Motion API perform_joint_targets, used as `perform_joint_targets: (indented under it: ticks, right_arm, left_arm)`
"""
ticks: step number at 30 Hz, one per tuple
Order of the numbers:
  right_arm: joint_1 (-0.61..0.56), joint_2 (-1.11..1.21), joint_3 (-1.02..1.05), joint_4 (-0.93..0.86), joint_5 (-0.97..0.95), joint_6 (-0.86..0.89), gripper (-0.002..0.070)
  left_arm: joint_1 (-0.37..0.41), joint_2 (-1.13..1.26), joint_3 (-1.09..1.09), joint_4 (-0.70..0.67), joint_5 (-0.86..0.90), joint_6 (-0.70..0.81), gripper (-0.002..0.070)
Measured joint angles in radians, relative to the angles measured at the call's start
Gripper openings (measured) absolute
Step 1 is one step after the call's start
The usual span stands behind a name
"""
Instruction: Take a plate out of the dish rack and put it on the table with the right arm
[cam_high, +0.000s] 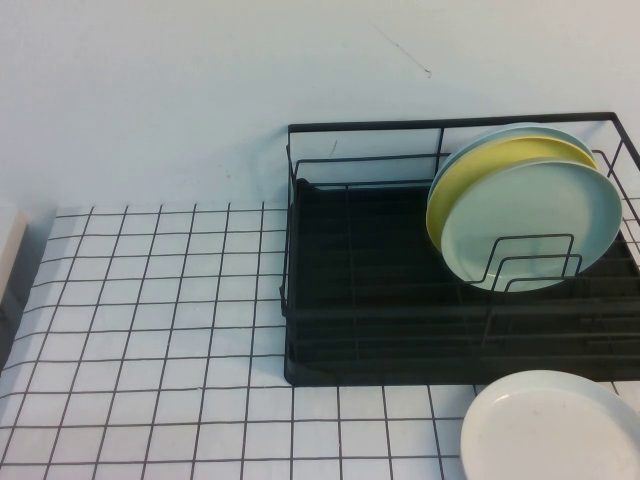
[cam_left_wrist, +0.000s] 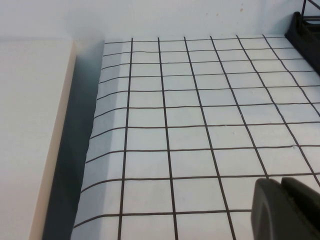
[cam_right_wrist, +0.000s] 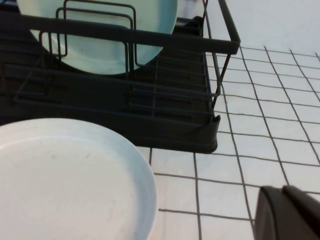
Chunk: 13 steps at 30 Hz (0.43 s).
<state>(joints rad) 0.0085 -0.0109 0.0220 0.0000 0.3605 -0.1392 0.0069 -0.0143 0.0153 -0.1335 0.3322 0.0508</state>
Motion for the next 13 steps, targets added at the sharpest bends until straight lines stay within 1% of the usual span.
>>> perform_joint_targets:
  ticks: [2, 4, 7, 9, 13]
  right_arm:
    - [0.000, 0.000, 0.000, 0.000, 0.000, 0.000, -0.0002]
    - [0.000, 0.000, 0.000, -0.014, 0.000, -0.042, -0.0003]
    - [0.000, 0.000, 0.000, -0.068, 0.000, -0.174, -0.0003]
    - [0.000, 0.000, 0.000, -0.082, 0.000, -0.225, -0.0003]
    - [0.000, 0.000, 0.000, -0.094, 0.000, -0.255, -0.0003]
  left_arm:
    - [0.000, 0.000, 0.000, 0.000, 0.000, 0.000, -0.0003]
    - [0.000, 0.000, 0.000, 0.000, 0.000, 0.000, -0.0003]
    - [0.000, 0.000, 0.000, 0.000, 0.000, 0.000, -0.0003]
    - [0.000, 0.000, 0.000, 0.000, 0.000, 0.000, -0.0003]
    - [0.000, 0.000, 0.000, 0.000, 0.000, 0.000, -0.0003]
